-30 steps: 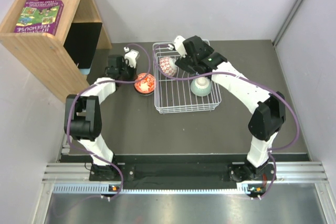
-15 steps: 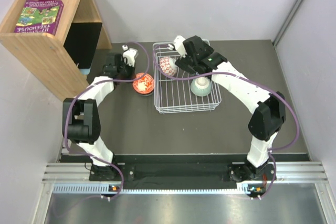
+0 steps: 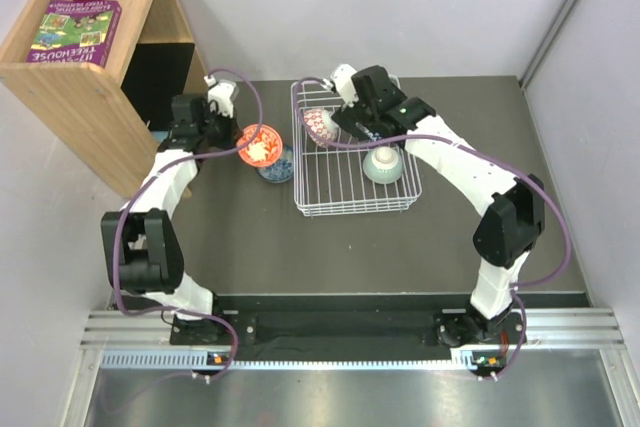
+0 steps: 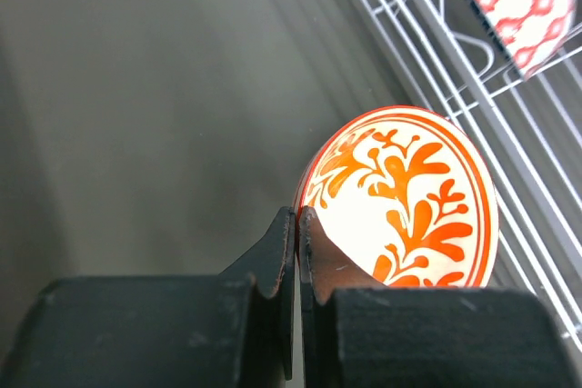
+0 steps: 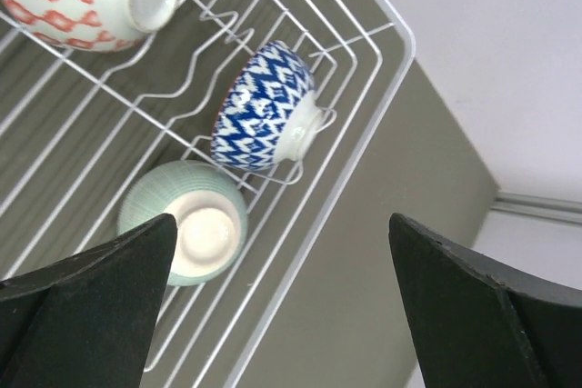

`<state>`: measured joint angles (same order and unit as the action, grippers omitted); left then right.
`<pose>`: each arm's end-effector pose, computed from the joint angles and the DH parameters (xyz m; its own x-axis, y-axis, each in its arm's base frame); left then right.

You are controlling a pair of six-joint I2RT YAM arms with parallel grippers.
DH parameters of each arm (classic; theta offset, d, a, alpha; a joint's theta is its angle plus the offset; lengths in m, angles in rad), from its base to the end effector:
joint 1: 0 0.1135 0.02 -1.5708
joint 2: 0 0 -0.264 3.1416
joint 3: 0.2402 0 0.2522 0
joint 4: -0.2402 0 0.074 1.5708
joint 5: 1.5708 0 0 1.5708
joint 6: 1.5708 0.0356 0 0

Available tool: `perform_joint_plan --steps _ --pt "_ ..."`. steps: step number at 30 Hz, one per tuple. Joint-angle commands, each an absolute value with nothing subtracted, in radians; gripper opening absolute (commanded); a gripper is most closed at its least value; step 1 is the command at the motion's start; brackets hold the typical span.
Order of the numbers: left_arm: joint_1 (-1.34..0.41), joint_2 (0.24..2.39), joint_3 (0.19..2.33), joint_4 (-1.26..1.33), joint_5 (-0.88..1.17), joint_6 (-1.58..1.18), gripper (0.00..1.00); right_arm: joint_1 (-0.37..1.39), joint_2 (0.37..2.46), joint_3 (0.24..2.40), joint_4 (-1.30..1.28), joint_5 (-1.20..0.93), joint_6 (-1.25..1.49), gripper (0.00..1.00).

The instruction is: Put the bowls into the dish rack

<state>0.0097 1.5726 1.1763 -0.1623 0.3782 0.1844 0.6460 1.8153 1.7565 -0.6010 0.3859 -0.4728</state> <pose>0.3605 -0.0097 0.2815 -0.4652 0.1659 -0.8695 0.3961 0.9175 -0.0369 0.3406 0.2400 0.3496 -0.2899 -0.7469 -0.5984 -0.5080 0.6500 -0.5652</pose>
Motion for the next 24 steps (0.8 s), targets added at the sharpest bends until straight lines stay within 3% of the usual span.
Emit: perform_joint_plan --steps 1,6,15,24 --pt "0.043 1.465 1.198 -0.104 0.500 0.156 0.00 0.598 1.810 1.858 -0.612 0.252 -0.364 1.00" --pt "0.052 1.413 1.178 -0.100 0.633 0.144 0.00 0.545 1.824 1.891 -0.635 0.097 -0.279 1.00" --pt "0.051 1.400 1.160 -0.008 0.903 0.042 0.00 0.451 1.815 1.861 -0.609 -0.460 -0.127 1.00" --pt "-0.056 1.454 1.127 0.112 0.992 0.028 0.00 0.413 1.819 1.714 -0.421 -0.859 0.092 1.00"
